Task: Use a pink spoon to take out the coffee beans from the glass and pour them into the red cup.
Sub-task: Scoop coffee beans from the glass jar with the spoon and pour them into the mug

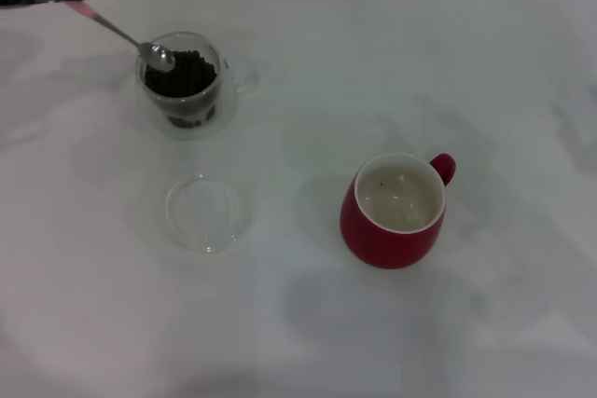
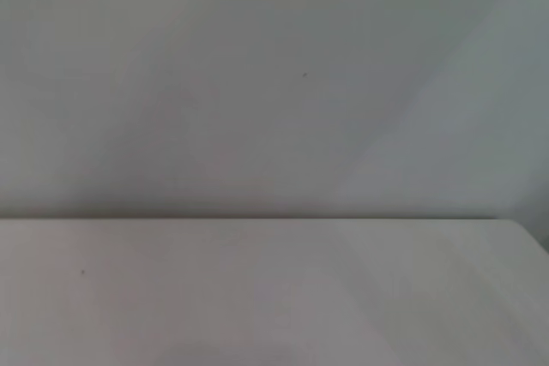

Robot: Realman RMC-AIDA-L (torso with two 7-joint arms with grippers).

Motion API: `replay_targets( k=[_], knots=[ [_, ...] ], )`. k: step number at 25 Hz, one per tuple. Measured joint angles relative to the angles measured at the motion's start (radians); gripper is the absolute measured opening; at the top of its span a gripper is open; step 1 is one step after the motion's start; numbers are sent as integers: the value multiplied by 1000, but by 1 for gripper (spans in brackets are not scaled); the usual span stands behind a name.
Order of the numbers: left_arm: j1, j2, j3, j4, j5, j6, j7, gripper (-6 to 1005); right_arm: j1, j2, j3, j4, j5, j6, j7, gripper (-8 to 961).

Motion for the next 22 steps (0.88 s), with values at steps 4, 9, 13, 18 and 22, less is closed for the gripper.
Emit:
replay_targets(
  k=[4, 9, 13, 18, 22],
  knots=[
    [-16, -21, 2, 6, 22, -45, 0, 137, -2, 0, -1, 0, 0, 0, 0, 602],
    [-27, -47, 3, 1, 69, -87, 1, 138, 2, -2, 1, 0, 4, 5, 0, 602],
    [-29, -66, 3, -4, 83, -98, 4, 138, 9, -3, 5, 0, 6, 16, 0, 602],
    [-24, -85, 1, -23, 92, -103, 3, 138, 20, -4, 7, 0, 9, 38, 0, 602],
    [-12, -91, -3, -55, 82, -108, 0, 138, 26, -5, 7, 0, 9, 51, 0, 602]
  ],
)
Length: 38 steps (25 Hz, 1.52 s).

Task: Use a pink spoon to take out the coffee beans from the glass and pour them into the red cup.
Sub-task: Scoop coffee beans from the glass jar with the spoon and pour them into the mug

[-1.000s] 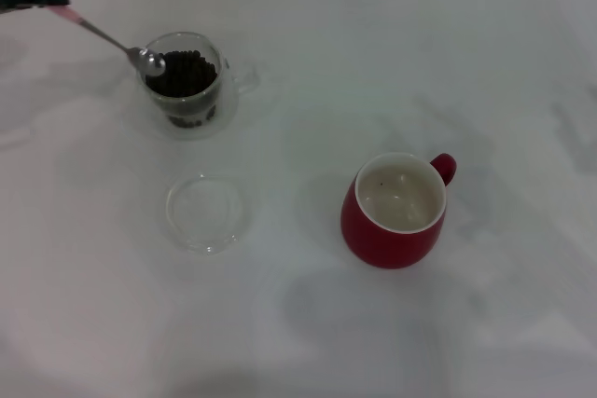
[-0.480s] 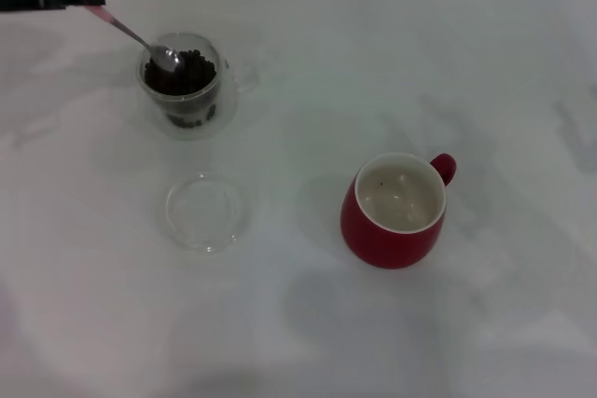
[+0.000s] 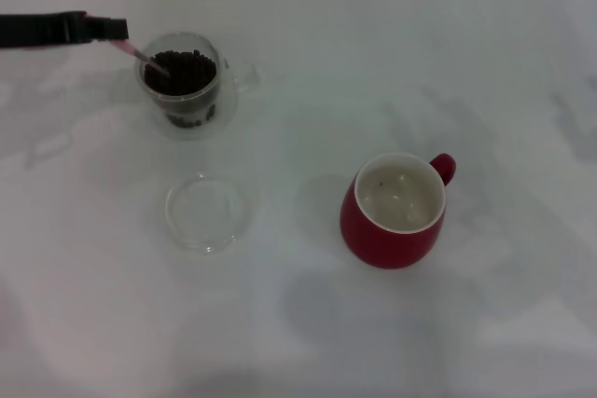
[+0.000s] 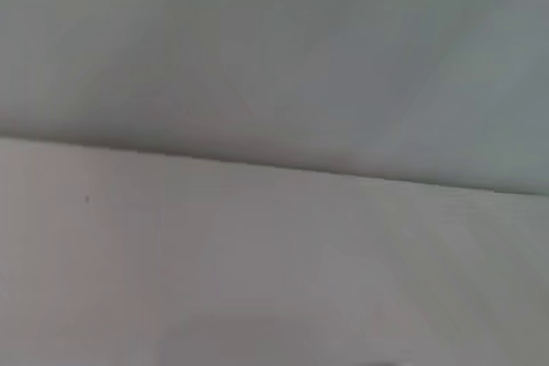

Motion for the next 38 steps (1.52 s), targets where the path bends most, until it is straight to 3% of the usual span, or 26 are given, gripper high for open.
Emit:
replay_targets(
  k=[11, 26, 38],
  knots=[
    [87, -5, -102, -62, -103, 5, -3, 138, 5, -2, 0, -2, 0, 21, 0, 601],
    [126, 9, -108, -179, -282, 85, -2, 137, 14, -3, 0, -6, -5, 53, -1, 601],
    [177, 11, -108, -184, -391, 148, 29, 138, 13, -5, 0, -3, -6, 58, -4, 601]
  ],
)
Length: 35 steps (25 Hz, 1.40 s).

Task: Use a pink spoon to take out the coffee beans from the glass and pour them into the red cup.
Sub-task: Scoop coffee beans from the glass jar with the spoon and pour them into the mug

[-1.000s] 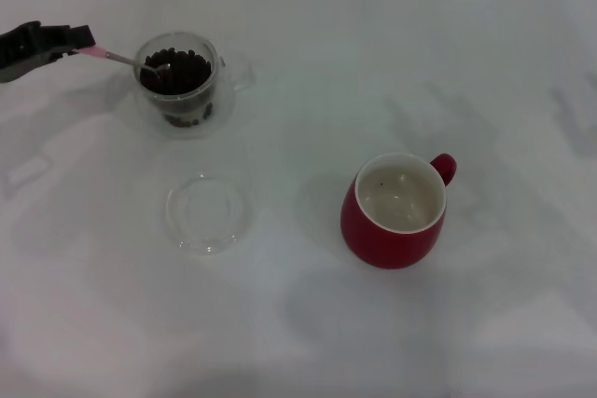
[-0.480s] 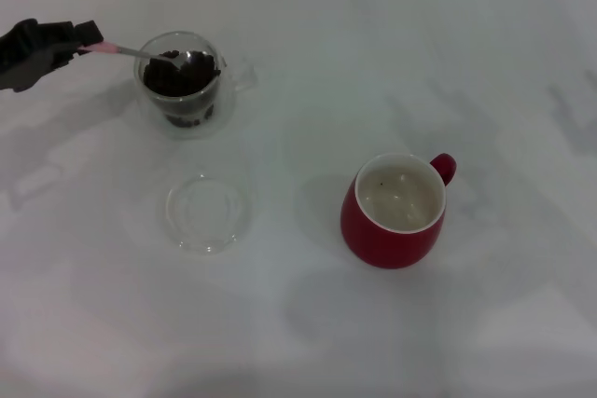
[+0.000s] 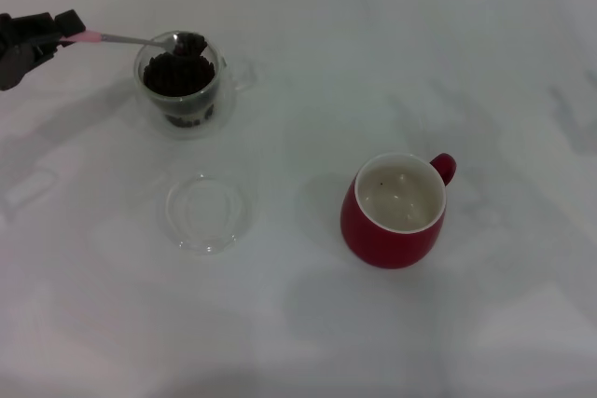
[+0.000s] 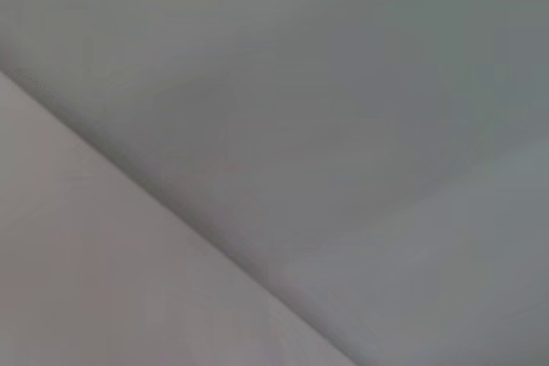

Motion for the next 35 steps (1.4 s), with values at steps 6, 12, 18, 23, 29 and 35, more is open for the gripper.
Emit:
replay_targets(
  k=[6, 12, 18, 23, 29, 35],
  knots=[
    [-9, -2, 9, 0, -2, 60, 16, 138, 0, 0, -1, -4, -2, 0, 0, 601],
    [-38, -14, 35, -3, 8, 96, 16, 138, 0, 1, -2, -5, -2, 0, -2, 600],
    [-97, -42, 99, -7, 12, 132, 1, 138, 0, 3, -3, -4, -2, -2, 0, 600],
    [-156, -69, 154, -12, 13, 142, -9, 137, 0, 4, -4, 0, -2, -2, -1, 600],
    [-223, -92, 220, -23, 19, 136, -13, 137, -5, 5, -5, 1, -2, -2, -2, 601],
    [-266, -106, 233, -21, 69, 119, -5, 138, -16, 6, -6, 3, -2, -3, -3, 602]
  ],
)
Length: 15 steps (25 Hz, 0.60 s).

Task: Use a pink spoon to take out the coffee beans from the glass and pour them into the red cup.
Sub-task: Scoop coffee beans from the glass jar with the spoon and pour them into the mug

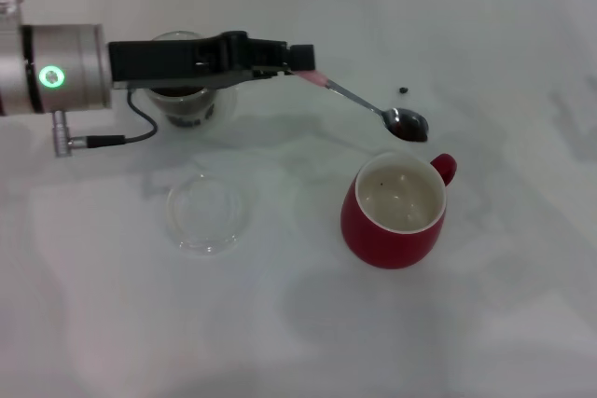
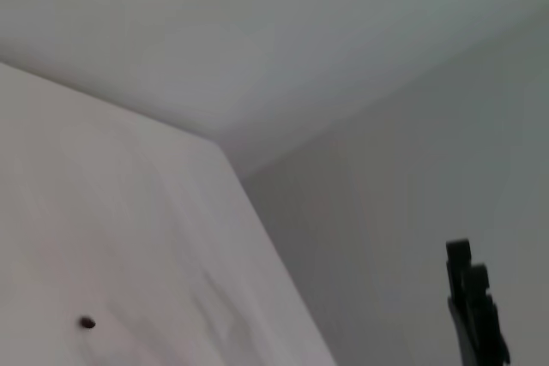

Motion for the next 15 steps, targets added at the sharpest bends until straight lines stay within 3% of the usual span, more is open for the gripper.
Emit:
replay_targets(
  k=[6, 7, 15],
  knots=[
    [-44, -15, 1, 11, 62, -15, 9, 137, -5, 1, 0, 0, 0, 0, -1, 601],
    [-83, -21, 14, 19, 104, -25, 21, 137, -5, 1, 0, 0, 0, 0, -2, 601],
    [-102, -27, 115, 131, 118, -68, -8, 138, -7, -2, 5, 10, 0, 1, -6, 600]
  ],
)
